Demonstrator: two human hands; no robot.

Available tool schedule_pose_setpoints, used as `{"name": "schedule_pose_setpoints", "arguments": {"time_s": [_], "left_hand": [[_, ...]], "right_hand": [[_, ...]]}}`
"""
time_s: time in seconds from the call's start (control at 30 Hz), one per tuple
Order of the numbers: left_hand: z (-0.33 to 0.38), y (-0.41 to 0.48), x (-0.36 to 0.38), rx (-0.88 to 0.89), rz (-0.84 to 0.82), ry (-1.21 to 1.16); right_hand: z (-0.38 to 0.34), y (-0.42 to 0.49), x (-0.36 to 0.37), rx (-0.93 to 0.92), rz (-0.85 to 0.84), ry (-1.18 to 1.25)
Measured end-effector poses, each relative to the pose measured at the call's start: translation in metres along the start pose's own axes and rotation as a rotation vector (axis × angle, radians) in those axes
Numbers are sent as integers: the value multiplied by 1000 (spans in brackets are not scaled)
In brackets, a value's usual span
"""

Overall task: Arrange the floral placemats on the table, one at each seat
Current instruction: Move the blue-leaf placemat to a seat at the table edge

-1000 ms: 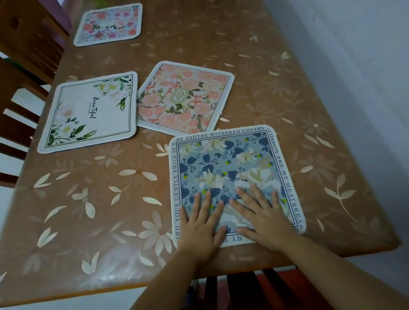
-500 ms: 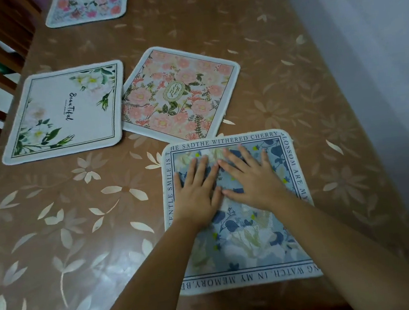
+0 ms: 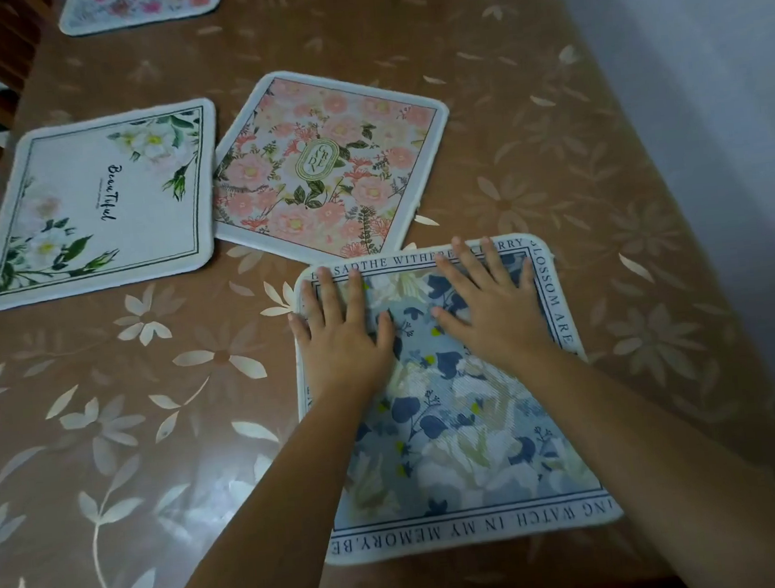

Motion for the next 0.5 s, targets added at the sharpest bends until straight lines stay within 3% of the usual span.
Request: {"name": "schedule_pose_setpoints", "arguments": {"time_s": [0.5], "left_hand": [[10, -95, 5, 60, -20, -1]], "right_hand": [[37, -121, -1, 33, -48, 45]]}}
Point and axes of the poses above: each hand's wrist, its own y-axis towards the middle knuckle, its own x-axis out of the palm, z = x × y, the point moved 6 cm from there along y, towards the middle knuckle, and after that the axes turned 13 degrees about x, right-handed, at the moved point
